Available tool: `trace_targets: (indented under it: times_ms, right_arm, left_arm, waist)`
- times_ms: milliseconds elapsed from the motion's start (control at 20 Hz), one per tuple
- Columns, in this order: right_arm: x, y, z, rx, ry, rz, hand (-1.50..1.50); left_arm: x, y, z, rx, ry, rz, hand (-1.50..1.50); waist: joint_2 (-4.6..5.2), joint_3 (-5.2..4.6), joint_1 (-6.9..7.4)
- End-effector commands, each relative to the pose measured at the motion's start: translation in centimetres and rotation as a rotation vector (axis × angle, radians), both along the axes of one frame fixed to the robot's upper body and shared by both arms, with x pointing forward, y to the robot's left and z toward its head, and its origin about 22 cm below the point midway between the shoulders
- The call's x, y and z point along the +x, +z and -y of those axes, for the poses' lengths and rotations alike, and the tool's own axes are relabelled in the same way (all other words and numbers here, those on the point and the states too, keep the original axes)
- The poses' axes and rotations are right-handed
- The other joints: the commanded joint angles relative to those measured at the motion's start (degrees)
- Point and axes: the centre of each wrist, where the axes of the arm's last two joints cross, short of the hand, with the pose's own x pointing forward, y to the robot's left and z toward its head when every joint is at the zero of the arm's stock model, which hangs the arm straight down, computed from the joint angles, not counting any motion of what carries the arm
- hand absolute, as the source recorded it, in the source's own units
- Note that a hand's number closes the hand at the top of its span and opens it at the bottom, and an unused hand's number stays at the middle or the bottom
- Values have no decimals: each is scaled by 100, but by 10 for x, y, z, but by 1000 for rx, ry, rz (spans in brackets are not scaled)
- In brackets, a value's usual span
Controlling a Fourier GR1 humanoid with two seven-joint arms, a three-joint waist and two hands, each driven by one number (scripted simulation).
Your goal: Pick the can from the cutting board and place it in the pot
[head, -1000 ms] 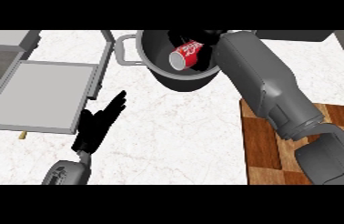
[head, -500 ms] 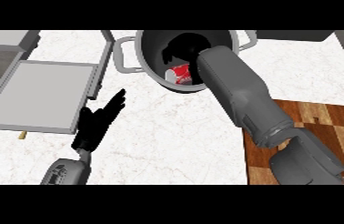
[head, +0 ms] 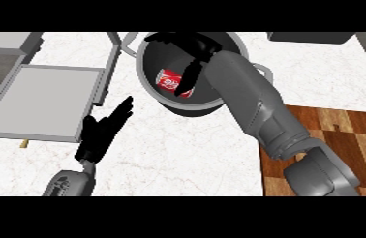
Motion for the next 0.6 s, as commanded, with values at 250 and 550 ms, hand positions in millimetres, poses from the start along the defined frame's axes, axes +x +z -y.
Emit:
trace_targets:
  times_ms: [250,550]
  right_arm:
    - [26,54,62,468,-261,-87,-150]
    - [33,66,115,595,-292,-120,-150]
  left_arm:
    - [-4,-6,-1,5,-6,-4,0]
    - [6,3,0,-15,-7,23,0]
  waist:
    - [46,-6,-19]
    - [81,-4,42]
